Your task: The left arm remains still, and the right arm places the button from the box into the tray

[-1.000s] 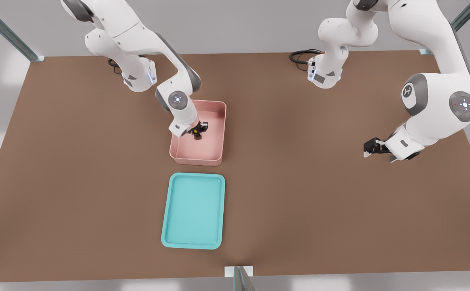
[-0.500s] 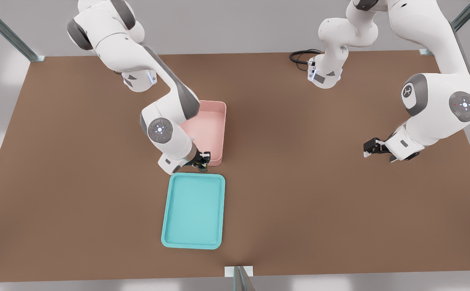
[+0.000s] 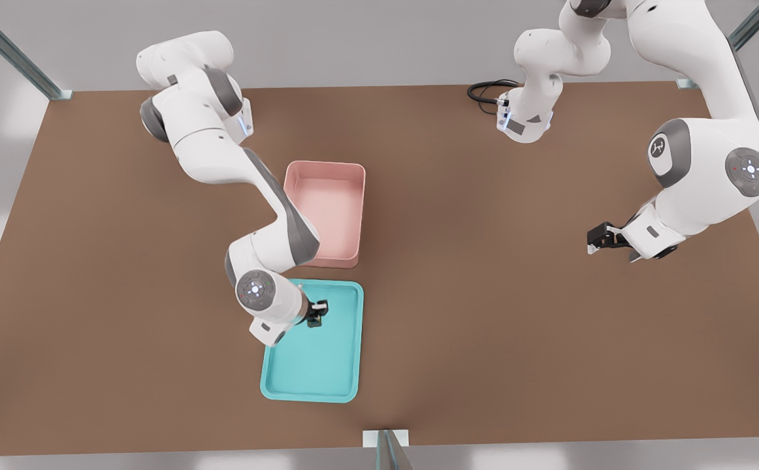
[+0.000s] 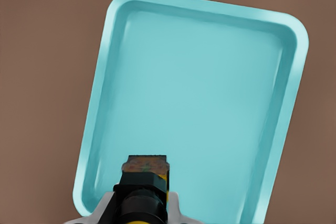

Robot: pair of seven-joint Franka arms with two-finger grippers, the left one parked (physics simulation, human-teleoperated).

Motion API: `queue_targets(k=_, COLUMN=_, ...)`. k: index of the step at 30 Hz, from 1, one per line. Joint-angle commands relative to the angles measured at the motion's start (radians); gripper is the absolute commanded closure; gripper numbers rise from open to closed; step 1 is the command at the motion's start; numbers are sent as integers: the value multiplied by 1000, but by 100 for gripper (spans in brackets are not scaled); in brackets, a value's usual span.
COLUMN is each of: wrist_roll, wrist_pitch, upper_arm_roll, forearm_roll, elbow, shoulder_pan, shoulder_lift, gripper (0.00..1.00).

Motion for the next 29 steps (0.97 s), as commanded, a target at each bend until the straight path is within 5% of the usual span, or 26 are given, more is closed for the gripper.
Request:
queue_targets(k=1, wrist_roll=-231, wrist_pitch=63, upper_arm_roll=-6, forearm_roll=-11, elbow=4, shoulder_pan=1, shoulder_lift=2, gripper=55)
queue_targets(k=3, wrist_roll=-219, wrist_pitch=76, upper_arm_roll=-11, forearm_roll=-11, elbow=4, shoulder_pan=4, shoulder_lift=2, gripper=31)
queue_targets(k=6, wrist_roll=-207, wrist_pitch=70, upper_arm_roll=-6, forearm_roll=-7, elbow=3, shoulder_pan=4, shoulder_lift=-2, gripper=21)
queue_targets(k=9, wrist_roll=-102, wrist_pitch=-227, upper_arm_roll=-3, forearm_roll=-3, elbow=-2, shoulder_pan=-3, shoulder_lift=-172, gripper=0)
queue_targets(k=11, wrist_roll=-63, wrist_pitch=-398, upper_arm_roll=-4, forearm_roll=-7, elbow=-3, shoulder_pan=-80, shoulder_lift=-243, gripper=0)
queue_targets(k=13, wrist_roll=-62, wrist_pitch=-557, upper_arm_roll=-18, forearm_roll=-179, elbow=-5, shoulder_pan=-216, shoulder_lift=-286, gripper=0)
queue_targets(k=16, wrist_roll=-309, wrist_pitch=-571, upper_arm_roll=-17, forearm_roll=-158, elbow=-37, shoulder_pan=-425, shoulder_lift=-372, gripper=0)
queue_targets(k=18, wrist_roll=-322, wrist_pitch=-463, upper_arm_roll=-12, forearm_roll=-72, elbow=-422, shoulder_pan=-459, shoulder_lift=-642, gripper=0)
queue_targets(k=29, wrist_roll=-314, wrist_pitch=-477, upper_arm_roll=-3, forearm_roll=-66, elbow=-476, shoulder_pan=-445, shoulder_lift=-656, gripper=0)
